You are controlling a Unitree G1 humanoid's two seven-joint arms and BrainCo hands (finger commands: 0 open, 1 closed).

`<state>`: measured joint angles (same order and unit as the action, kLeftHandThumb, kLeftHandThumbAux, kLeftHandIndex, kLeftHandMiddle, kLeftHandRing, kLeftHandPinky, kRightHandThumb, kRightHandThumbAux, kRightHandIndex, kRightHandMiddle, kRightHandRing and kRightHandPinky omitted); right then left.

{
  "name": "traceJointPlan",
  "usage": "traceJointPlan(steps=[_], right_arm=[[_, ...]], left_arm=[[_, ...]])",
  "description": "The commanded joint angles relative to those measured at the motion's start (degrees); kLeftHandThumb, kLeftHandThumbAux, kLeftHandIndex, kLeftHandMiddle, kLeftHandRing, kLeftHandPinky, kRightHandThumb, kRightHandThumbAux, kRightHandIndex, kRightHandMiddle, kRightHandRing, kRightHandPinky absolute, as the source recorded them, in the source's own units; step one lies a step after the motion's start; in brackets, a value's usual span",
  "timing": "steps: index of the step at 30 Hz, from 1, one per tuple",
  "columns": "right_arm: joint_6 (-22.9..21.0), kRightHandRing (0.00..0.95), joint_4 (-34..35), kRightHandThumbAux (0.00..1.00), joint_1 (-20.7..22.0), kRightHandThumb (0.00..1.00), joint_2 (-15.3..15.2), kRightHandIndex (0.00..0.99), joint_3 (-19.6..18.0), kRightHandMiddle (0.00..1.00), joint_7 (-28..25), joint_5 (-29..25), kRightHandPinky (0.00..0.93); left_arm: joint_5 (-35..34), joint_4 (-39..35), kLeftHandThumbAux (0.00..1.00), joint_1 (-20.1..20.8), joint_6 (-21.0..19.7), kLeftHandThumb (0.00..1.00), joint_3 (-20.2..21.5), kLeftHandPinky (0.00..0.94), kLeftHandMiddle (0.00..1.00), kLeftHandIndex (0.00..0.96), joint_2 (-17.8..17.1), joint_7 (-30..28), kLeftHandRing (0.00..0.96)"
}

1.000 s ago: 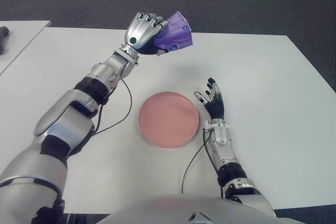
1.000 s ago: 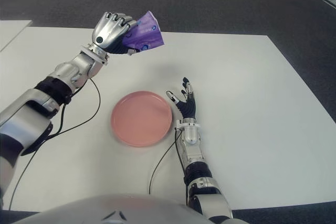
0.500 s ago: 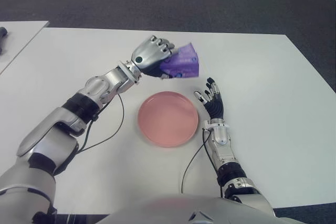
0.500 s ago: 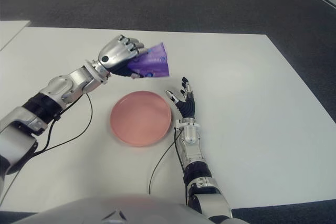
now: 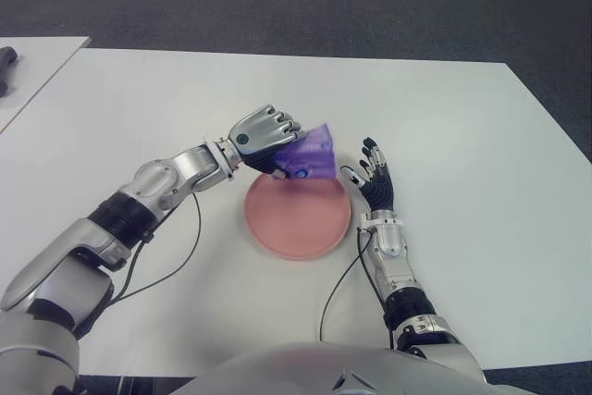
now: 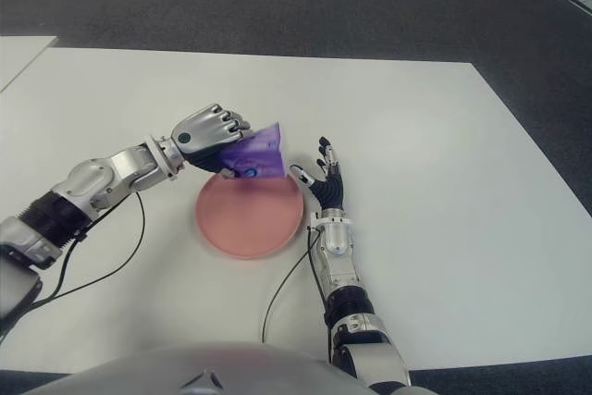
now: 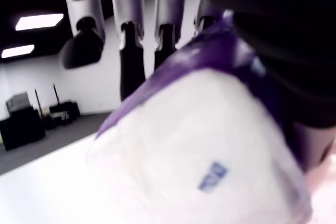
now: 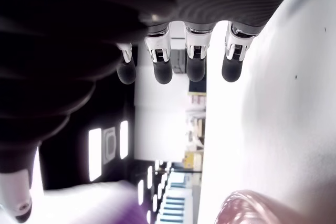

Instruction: Put the tissue paper into the plate.

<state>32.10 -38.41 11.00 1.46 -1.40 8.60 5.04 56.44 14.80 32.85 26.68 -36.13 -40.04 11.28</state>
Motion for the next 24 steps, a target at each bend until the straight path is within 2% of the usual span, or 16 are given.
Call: traceJointPlan(steps=[1,16,19,24], right_arm=[[-2.5,0.000,-3.0,0.597,-2.3,0.144,0.1,0.000,-0.4,0.000,-0.1,-0.7,0.019],[-1.2,0.000,-4.8,0.605,-1.4,0.146,-0.6,0.000,-0.7,0.000,0.0,-0.4,0.014],[-0.8,0.000,-5.2,0.605,-1.2,0.144,-0.7,0.000,-0.7,0.000,0.0,-0.4,0.014],[-0.1,0.000,-5.9,0.605,-1.0,0.142,-0.8,0.000,-0.8,0.000,-0.2,-0.5,0.014]], left_arm=[[1.2,-3.7,0.649,-1.4,-0.3,0.950,0.1,0.808,0.507,0.386,-2.1,-10.2,0.536],[5.6,-6.3,0.651,-3.2,1.4,0.948,-0.8,0.831,0.508,0.382,-2.9,-18.2,0.538],[5.7,-6.9,0.661,-4.0,1.9,0.883,-0.6,0.843,0.534,0.395,-3.2,-17.7,0.731],[5.1,-7.2,0.666,-4.5,2.8,0.857,0.0,0.846,0.546,0.401,-3.4,-17.9,0.812]])
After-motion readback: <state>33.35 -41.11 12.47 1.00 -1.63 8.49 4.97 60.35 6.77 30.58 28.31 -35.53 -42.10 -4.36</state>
